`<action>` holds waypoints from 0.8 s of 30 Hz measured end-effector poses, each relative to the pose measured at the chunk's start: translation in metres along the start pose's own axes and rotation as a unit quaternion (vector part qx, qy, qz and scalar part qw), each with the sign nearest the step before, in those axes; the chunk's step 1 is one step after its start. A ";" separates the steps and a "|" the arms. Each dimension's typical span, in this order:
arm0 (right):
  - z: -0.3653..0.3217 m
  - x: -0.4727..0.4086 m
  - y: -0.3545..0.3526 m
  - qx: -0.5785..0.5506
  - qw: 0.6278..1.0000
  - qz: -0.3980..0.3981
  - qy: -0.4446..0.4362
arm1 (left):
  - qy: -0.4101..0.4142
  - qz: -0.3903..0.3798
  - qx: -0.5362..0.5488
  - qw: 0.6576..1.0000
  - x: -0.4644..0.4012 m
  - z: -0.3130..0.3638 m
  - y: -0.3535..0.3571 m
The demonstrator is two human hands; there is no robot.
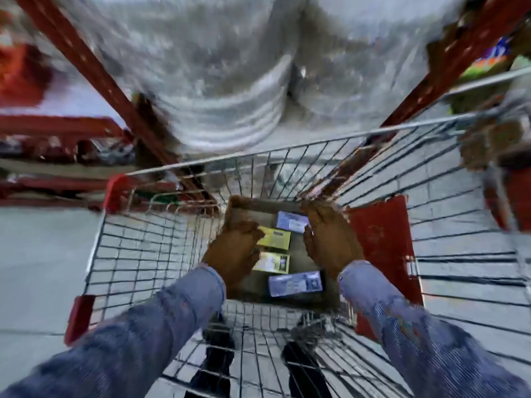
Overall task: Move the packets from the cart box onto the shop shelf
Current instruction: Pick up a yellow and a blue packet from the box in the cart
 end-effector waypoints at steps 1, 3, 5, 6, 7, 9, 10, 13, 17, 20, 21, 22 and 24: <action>0.007 -0.007 0.017 0.018 1.000 -0.013 0.007 | -0.007 -0.022 -0.014 1.000 -0.013 -0.005 0.012; 0.019 -0.019 0.051 0.045 0.999 -0.016 0.023 | -0.013 -0.049 -0.043 0.998 -0.038 -0.016 0.039; 0.026 -0.024 0.078 0.040 0.998 -0.040 0.028 | -0.011 -0.082 -0.058 0.995 -0.056 -0.027 0.056; 0.028 -0.025 0.090 0.043 0.997 -0.051 0.027 | 0.000 -0.097 -0.062 0.993 -0.061 -0.030 0.064; 0.033 -0.028 0.101 0.049 0.997 -0.051 0.023 | 0.013 -0.100 -0.065 0.993 -0.066 -0.034 0.073; 0.041 -0.033 0.111 0.040 0.998 -0.045 0.030 | 0.030 -0.090 -0.066 0.993 -0.076 -0.041 0.078; 0.045 -0.035 0.113 0.032 0.998 -0.042 0.034 | 0.028 -0.085 -0.065 0.994 -0.082 -0.044 0.078; 0.052 -0.038 0.117 0.043 0.998 -0.042 0.019 | 0.033 -0.121 -0.074 0.989 -0.094 -0.048 0.079; 0.058 -0.043 0.113 0.052 0.997 -0.041 0.035 | 0.074 -0.173 -0.097 0.977 -0.106 -0.051 0.075; 0.060 -0.044 0.113 0.051 0.997 -0.050 0.043 | 0.093 -0.147 -0.082 0.981 -0.115 -0.053 0.068; 0.061 -0.044 0.114 0.050 0.997 -0.051 0.042 | 0.097 -0.151 -0.079 0.981 -0.116 -0.055 0.067; 0.061 -0.044 0.115 0.051 0.996 -0.051 0.042 | 0.099 -0.158 -0.079 0.979 -0.116 -0.056 0.067; 0.062 -0.046 0.116 0.050 0.997 -0.048 0.043 | 0.105 -0.163 -0.063 0.979 -0.116 -0.061 0.069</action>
Point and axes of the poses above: each hand's wrist, its own x-axis away from the middle knuckle, its own y-axis out of the palm, z = x × y, the point moved 1 cm from there along -x, towards the middle knuckle, and after that the axes turned 1 degree about -x, right-handed, at the moved point
